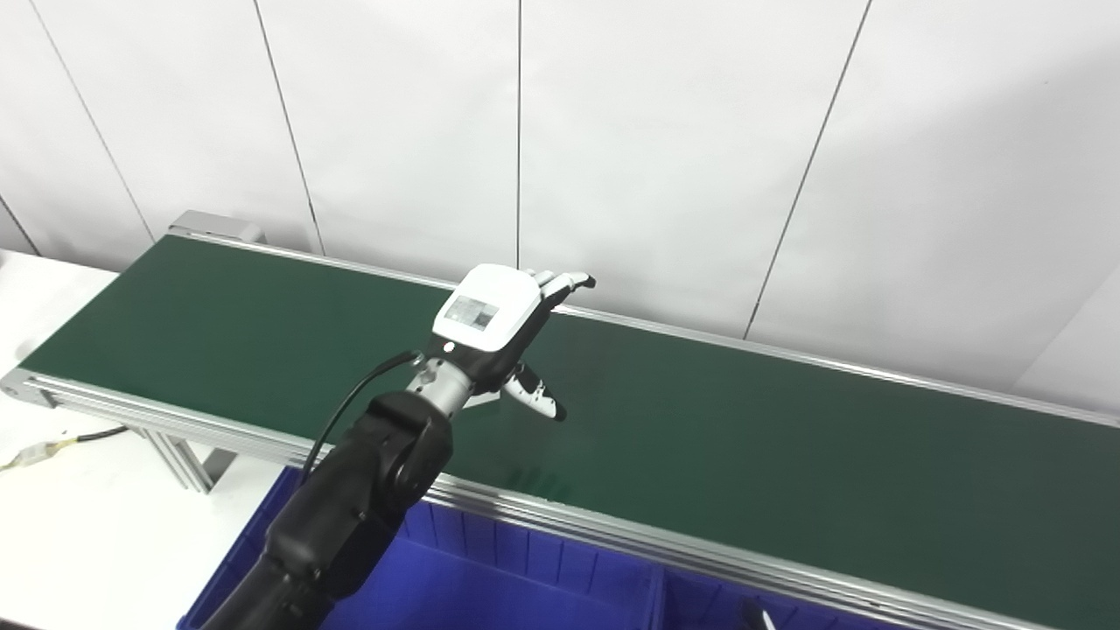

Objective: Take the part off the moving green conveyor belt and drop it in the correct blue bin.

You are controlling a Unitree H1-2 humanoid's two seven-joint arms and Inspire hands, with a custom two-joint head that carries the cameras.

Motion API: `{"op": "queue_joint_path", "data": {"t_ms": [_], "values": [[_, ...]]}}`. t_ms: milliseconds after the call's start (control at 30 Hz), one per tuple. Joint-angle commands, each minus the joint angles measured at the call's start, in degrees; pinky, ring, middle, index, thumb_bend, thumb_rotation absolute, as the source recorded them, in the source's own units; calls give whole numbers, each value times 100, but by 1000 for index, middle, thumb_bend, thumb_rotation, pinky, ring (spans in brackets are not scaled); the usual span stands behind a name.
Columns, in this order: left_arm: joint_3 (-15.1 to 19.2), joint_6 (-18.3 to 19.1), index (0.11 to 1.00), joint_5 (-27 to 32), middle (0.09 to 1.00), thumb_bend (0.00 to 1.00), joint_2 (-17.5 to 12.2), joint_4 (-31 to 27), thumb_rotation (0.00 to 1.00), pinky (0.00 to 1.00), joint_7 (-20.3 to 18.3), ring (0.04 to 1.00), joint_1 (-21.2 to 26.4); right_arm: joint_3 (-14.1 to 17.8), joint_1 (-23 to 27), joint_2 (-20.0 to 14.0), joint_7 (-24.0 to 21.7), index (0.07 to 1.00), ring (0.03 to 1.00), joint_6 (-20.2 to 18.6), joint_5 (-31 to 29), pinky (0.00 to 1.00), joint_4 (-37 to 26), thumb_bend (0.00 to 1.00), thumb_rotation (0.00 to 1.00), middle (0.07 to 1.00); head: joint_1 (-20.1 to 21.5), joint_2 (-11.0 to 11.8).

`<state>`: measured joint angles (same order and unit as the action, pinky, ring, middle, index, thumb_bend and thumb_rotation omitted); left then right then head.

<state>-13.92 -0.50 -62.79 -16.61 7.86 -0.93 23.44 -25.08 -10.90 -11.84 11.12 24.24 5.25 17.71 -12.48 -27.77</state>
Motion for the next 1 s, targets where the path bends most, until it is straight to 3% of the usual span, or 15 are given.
{"op": "queue_joint_path", "data": {"t_ms": [0, 167, 533, 967], "values": [[1, 210, 835, -102, 791, 1000, -147, 75, 259, 630, 143, 740, 382, 11, 57, 28, -41, 986, 961, 269, -73, 951, -108, 972, 1000, 978, 8, -6], [-152, 549, 848, -198, 810, 1000, -203, 610, 294, 647, 120, 755, 756, 19, 47, 39, -97, 984, 962, 269, -100, 958, -113, 972, 1000, 979, 11, 22], [-489, 777, 854, -45, 824, 1000, -151, 1528, 312, 657, 174, 749, 1314, 75, -15, 105, -223, 979, 963, 269, -153, 959, -163, 986, 1000, 976, 50, 5], [-704, 1146, 864, 508, 840, 1000, -59, 2004, 323, 659, -193, 777, 1386, 53, -49, 105, -135, 983, 956, 269, -47, 947, -245, 1000, 1000, 972, 68, -33]]}}
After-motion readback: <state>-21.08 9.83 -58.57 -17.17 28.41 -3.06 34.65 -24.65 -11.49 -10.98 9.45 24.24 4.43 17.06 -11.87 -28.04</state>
